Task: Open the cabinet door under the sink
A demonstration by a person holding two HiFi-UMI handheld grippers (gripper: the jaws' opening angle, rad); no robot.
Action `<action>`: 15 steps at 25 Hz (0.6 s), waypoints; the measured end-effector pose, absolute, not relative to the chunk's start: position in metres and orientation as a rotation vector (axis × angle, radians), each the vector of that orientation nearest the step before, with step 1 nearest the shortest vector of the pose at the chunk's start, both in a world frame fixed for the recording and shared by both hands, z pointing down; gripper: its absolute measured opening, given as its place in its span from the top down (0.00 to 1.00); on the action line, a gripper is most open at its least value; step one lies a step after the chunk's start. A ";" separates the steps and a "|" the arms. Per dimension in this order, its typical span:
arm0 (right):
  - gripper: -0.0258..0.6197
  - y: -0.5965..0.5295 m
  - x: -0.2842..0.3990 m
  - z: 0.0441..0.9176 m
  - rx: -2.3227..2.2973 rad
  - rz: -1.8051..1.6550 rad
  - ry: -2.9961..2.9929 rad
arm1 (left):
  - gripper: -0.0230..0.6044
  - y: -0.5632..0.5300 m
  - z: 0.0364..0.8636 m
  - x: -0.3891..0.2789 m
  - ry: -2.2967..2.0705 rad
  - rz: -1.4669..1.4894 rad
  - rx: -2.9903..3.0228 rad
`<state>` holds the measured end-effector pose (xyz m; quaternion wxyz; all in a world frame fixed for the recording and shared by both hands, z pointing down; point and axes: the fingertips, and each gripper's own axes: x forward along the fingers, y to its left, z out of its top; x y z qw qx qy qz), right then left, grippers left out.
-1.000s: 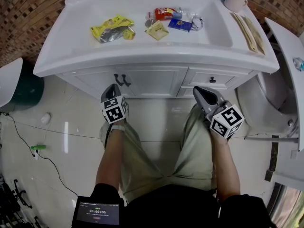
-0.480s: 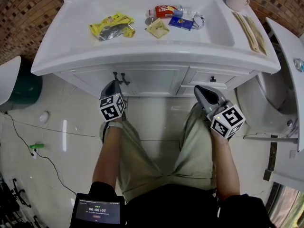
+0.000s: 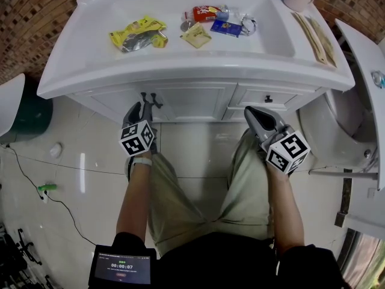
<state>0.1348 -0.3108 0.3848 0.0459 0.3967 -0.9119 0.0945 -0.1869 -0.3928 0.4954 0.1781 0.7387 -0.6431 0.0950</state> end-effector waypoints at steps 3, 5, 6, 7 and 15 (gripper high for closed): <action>0.97 -0.312 0.135 0.385 1.212 0.290 -2.784 | 0.69 -0.397 0.499 -0.179 -1.796 0.319 2.133; 0.97 -0.313 0.133 0.384 1.211 0.290 -2.781 | 0.80 -0.402 0.503 -0.182 -1.807 0.333 2.125; 0.97 -0.313 0.132 0.384 1.209 0.291 -2.780 | 0.80 -0.404 0.504 -0.183 -1.809 0.334 2.126; 0.97 -0.313 0.132 0.384 1.207 0.294 -2.781 | 0.83 -0.406 0.505 -0.182 -1.809 0.340 2.134; 0.97 -0.311 0.139 0.386 1.213 0.320 -2.793 | 0.87 -0.419 0.507 -0.175 -1.781 0.399 2.214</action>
